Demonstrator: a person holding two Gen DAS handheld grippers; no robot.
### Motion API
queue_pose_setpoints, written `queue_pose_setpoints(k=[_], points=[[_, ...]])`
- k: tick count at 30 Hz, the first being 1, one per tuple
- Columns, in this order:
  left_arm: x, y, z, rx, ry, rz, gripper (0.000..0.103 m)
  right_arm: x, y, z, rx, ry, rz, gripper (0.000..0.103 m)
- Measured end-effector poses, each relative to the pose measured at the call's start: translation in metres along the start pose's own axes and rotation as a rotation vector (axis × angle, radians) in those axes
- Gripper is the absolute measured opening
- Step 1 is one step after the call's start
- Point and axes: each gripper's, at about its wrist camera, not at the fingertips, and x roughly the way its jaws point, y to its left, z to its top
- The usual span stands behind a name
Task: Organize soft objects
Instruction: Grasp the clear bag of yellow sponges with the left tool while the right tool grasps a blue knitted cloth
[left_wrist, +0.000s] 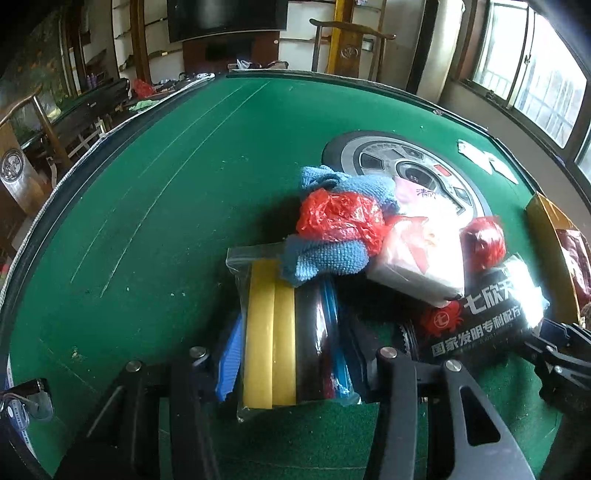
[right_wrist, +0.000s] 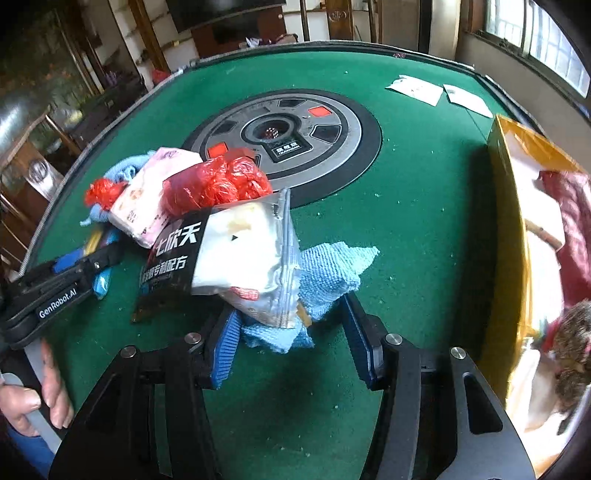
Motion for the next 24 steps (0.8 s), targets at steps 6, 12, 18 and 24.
queue_pose_setpoints(k=[6, 12, 18, 24], points=[[-0.001, 0.000, 0.000, -0.010, 0.000, -0.046, 0.046, -0.015, -0.026, -0.002, 0.030, -0.050, -0.087, 0.040], [-0.001, -0.003, 0.000, -0.007, -0.003, -0.035, 0.046, -0.044, -0.025, -0.002, -0.072, -0.213, -0.216, 0.040], [-0.001, -0.004, 0.000, -0.009, -0.003, -0.038, 0.046, -0.089, 0.020, -0.023, -0.277, -0.419, -0.049, 0.040], [-0.002, -0.004, 0.000, -0.008, -0.004, -0.038, 0.046, -0.094, -0.001, -0.019, -0.189, -0.429, -0.033, 0.040]])
